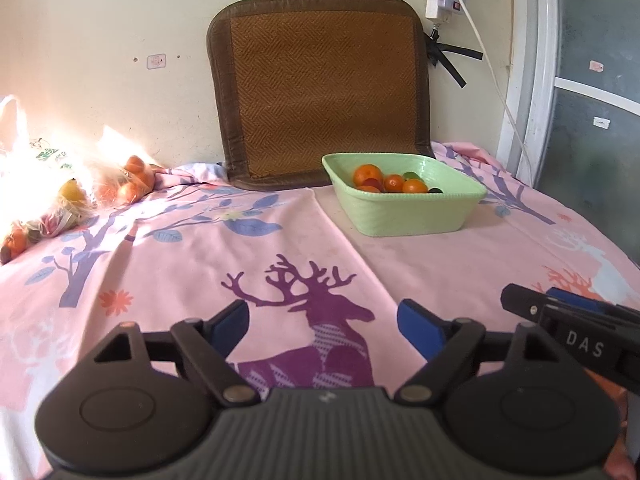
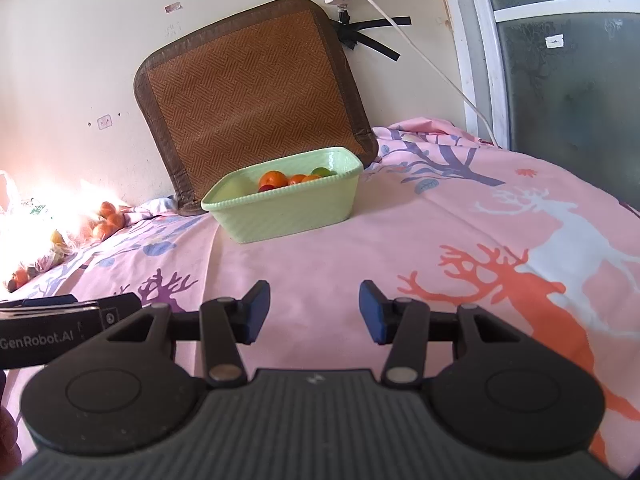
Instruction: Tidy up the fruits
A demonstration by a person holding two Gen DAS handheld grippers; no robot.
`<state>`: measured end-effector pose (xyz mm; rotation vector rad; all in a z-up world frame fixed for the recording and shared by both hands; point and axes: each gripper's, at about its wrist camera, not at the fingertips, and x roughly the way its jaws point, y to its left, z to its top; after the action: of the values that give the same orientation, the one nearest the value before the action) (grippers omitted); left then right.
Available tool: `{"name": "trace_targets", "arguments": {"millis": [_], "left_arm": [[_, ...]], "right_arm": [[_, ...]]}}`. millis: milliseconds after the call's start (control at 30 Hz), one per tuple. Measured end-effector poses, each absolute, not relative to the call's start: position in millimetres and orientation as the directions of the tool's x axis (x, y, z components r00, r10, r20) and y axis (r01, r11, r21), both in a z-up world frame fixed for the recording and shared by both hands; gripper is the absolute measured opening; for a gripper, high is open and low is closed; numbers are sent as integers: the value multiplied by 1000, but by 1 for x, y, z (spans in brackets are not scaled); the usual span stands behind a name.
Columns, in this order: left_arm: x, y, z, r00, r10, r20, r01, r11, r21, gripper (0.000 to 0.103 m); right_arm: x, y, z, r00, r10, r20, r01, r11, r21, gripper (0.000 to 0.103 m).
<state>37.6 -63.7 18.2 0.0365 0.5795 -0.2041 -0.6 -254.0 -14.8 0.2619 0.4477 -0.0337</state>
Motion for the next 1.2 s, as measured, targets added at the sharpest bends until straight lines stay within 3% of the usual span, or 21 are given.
{"name": "trace_targets", "arguments": {"millis": [100, 533, 667, 1200], "left_arm": [[41, -65, 15, 813, -172, -556, 194, 981, -19, 86], [57, -78, 4, 832, -96, -546, 152, 987, 59, 87], [61, -80, 1, 840, -68, -539, 134, 987, 84, 94], [62, -85, -2, 839, -51, -542, 132, 985, 110, 100]], "right_arm": [[1, -255, -16, 901, 18, -434, 98, 965, 243, 57], [22, -273, -13, 918, -65, -391, 158, 965, 209, 61], [24, -278, -19, 914, -42, -403, 151, 958, 244, 62], [20, -273, -17, 924, -6, -384, 101, 968, 229, 64]]}}
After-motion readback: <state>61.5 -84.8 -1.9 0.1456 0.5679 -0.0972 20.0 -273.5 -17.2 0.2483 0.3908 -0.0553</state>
